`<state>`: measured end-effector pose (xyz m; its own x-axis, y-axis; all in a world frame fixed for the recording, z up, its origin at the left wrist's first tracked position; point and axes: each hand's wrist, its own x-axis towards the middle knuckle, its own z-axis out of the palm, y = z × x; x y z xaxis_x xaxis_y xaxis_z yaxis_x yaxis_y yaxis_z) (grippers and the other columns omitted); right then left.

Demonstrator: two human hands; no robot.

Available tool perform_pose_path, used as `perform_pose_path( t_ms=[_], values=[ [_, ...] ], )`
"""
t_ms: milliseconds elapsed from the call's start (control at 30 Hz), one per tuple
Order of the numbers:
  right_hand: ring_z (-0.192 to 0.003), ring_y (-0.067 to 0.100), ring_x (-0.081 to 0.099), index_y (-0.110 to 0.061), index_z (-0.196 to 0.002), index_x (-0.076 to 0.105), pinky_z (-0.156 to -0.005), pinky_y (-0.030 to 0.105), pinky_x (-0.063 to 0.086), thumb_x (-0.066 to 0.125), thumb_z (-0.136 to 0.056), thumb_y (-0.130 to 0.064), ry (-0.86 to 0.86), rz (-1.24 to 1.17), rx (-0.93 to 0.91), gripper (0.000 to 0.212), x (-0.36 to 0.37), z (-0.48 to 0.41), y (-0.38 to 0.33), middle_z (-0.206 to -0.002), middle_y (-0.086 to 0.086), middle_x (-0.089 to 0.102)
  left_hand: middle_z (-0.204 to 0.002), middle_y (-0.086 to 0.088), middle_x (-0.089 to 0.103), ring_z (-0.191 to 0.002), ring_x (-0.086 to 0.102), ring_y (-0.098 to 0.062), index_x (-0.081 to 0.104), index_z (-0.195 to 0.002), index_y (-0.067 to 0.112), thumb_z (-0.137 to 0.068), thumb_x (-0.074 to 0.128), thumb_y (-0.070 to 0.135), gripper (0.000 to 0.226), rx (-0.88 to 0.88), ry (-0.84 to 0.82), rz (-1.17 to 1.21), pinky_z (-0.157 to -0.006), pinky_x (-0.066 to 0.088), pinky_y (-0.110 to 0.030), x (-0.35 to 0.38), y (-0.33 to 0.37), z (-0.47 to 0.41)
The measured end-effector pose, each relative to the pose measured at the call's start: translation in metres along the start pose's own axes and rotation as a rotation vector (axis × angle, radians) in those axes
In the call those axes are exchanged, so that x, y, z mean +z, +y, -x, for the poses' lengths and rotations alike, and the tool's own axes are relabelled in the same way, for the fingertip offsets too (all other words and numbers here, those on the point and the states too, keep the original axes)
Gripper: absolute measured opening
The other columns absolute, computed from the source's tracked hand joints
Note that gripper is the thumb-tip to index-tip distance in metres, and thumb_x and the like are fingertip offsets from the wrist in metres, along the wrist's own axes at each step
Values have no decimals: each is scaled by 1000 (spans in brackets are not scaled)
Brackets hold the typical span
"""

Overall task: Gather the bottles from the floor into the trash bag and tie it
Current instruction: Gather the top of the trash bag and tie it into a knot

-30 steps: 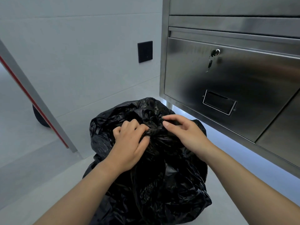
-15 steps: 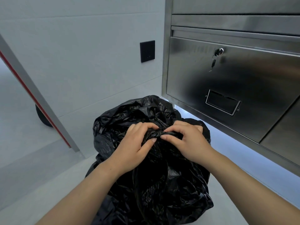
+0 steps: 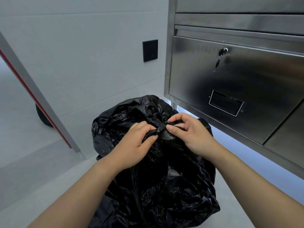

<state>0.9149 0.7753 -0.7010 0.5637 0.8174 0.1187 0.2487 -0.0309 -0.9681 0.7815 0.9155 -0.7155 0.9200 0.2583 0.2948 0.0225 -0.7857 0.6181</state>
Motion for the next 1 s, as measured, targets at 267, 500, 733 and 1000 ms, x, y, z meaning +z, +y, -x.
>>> perform_pose_path(
  t_ms=[267, 500, 733, 1000],
  values=[
    [-99, 5, 58, -44, -89, 60, -103, 41, 33, 70, -55, -68, -24, 492, -83, 43, -5, 5, 9, -86, -28, 67, -92, 11, 51, -98, 47, -12, 53, -93, 28, -96, 46, 26, 8, -40, 76, 13, -85, 37, -24, 5, 3, 1],
    [-98, -19, 41, -47, -89, 54, -88, 9, 10, 68, -81, -37, 97, 707, -266, 19, -12, 2, 17, -78, -46, 56, -93, 11, 45, -91, 39, -12, 51, -102, 22, -97, 38, 30, 16, 20, 151, -156, -82, 32, -16, 14, 1, 6],
    [-99, 14, 48, -44, -113, 50, -91, 13, 15, 52, -91, -32, -26, 699, -244, 25, -10, 4, 19, -97, -9, 60, -96, 9, 46, -95, 42, -7, 51, -101, 19, -97, 42, 20, 10, -28, 261, -63, -84, 29, -7, 16, 1, 3],
    [-103, -6, 55, -32, -112, 56, -88, 12, 39, 42, -96, -27, 130, 271, -139, 21, -22, 11, 5, -106, -23, 63, -72, 6, 57, -64, 54, -8, 42, -111, 41, -98, 39, 13, 31, -54, 378, 163, -59, 39, -12, -3, 5, -14]
  ],
)
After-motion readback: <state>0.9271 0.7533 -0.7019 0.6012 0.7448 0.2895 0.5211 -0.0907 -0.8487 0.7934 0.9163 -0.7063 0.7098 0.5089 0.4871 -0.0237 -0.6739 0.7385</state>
